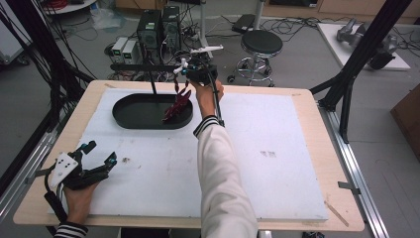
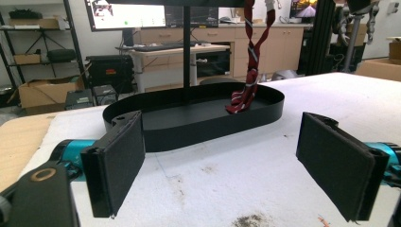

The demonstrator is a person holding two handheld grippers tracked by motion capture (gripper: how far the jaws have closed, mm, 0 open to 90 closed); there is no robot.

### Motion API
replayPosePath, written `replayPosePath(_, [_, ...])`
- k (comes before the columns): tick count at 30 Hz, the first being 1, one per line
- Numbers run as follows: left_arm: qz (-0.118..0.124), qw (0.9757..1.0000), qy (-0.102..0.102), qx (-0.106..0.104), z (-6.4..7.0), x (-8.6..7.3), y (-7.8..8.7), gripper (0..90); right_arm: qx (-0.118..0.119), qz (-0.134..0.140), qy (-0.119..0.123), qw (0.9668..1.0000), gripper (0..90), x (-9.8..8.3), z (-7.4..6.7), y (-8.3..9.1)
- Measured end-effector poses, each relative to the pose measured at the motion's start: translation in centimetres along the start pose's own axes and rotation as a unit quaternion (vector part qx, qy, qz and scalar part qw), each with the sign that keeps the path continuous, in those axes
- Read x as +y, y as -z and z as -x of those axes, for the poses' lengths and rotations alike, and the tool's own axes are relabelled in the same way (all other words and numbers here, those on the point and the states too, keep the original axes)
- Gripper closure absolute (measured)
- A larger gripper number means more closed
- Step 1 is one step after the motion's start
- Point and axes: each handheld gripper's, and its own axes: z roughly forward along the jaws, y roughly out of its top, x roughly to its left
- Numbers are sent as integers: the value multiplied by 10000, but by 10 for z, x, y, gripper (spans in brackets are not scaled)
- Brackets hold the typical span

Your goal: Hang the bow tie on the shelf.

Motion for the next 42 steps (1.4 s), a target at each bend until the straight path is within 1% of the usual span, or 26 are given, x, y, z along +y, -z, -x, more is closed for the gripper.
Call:
replayPosePath(8, [-12, 10000, -12, -4, 0, 0, 0, 167, -32, -216, 50, 9997, 784, -4, 4, 0])
replayPosePath(10, [-3, 10000, -10, 0, 0, 0, 0, 166, -59, -241, 91, 9997, 746, -5, 6, 3])
replayPosePath(11, [-6, 10000, -22, -7, 0, 0, 0, 167, -57, -254, 94, 9996, 709, -5, 7, 3])
replayPosePath(12, [-1, 10000, -23, -6, 0, 0, 0, 167, -57, -254, 94, 9996, 709, -5, 7, 3])
replayPosePath(13, [1, 10000, -24, -6, 0, 0, 0, 167, -120, -308, 131, 9994, 644, -6, 7, 5])
replayPosePath(14, [3, 10000, -30, 0, 0, 0, 0, 167, -151, -293, 143, 9994, 571, -7, 8, 6])
replayPosePath(15, [3, 10000, -31, 0, 0, 0, 0, 167, -193, -278, 109, 9994, 456, -7, 8, 7])
replayPosePath(16, [3, 10000, -31, 0, 0, 0, 0, 167, -261, -265, 76, 9993, 371, -7, 8, 7])
replayPosePath(17, [9, 10000, -25, -2, 0, 0, 0, 167, -261, -265, 76, 9993, 371, -7, 8, 7])
replayPosePath(18, [-2, 10000, -35, 8, 0, 0, 0, 167, -296, -250, 110, 9992, 289, -7, 9, 10])
replayPosePath(20, [-25, 10000, -33, 16, 0, 0, 0, 167, -382, -119, 101, 9991, 193, -8, 9, 15])
replayPosePath(23, [-39, 10000, -28, 56, 0, 0, 0, 166, -343, -86, 67, 9994, 118, -8, 11, 22])
replayPosePath(24, [-39, 10000, -28, 56, 0, 0, 0, 166, -343, -86, 67, 9994, 118, -8, 11, 22])
replayPosePath(27, [-13, 10000, -25, 70, 1, 0, -1, 166, -259, 70, 183, 9995, 116, -11, 15, 37])
replayPosePath(29, [-59, 10000, -20, 49, 0, 1, -1, 166, -230, 187, 152, 9994, 116, -14, 19, 48])
replayPosePath(31, [-67, 10000, -20, 47, 0, 1, -1, 166, -156, 211, 70, 9996, 108, -18, 23, 60])
replayPosePath(32, [-67, 10000, -20, 47, 0, 1, -1, 166, -156, 211, 70, 9996, 108, -18, 23, 60])
replayPosePath(33, [-41, 10000, -14, 46, 0, 0, -1, 166, -115, 369, 99, 9992, 109, -22, 25, 75])
replayPosePath(34, [-18, 10000, -10, 56, 0, 0, -1, 166, -95, 488, 105, 9987, 109, -25, 26, 82])
replayPosePath(35, [-10, 10000, -24, 50, 1, 0, 0, 166, 37, 542, 66, 9985, 108, -28, 27, 92])
replayPosePath(36, [22, 10000, -35, 61, 1, 0, 0, 166, 202, 460, 19, 9987, 108, -30, 30, 100])
replayPosePath(37, [40, 10000, -60, 65, 1, 0, 1, 167, 286, 463, -8, 9985, 108, -32, 32, 108])
replayPosePath(38, [67, 9999, -59, 69, 2, 0, 1, 166, 284, 643, -13, 9975, 109, -36, 31, 117])
replayPosePath(39, [61, 9999, -72, 57, 1, 0, 2, 166, 248, 892, 21, 9957, 108, -42, 30, 128])
replayPosePath(40, [65, 9999, -65, 53, 1, 0, 1, 166, 277, 862, 48, 9959, 108, -45, 30, 137])
replayPosePath(42, [58, 10000, -51, 51, 1, 0, 1, 166, 265, 1016, 147, 9944, 109, -55, 28, 158])
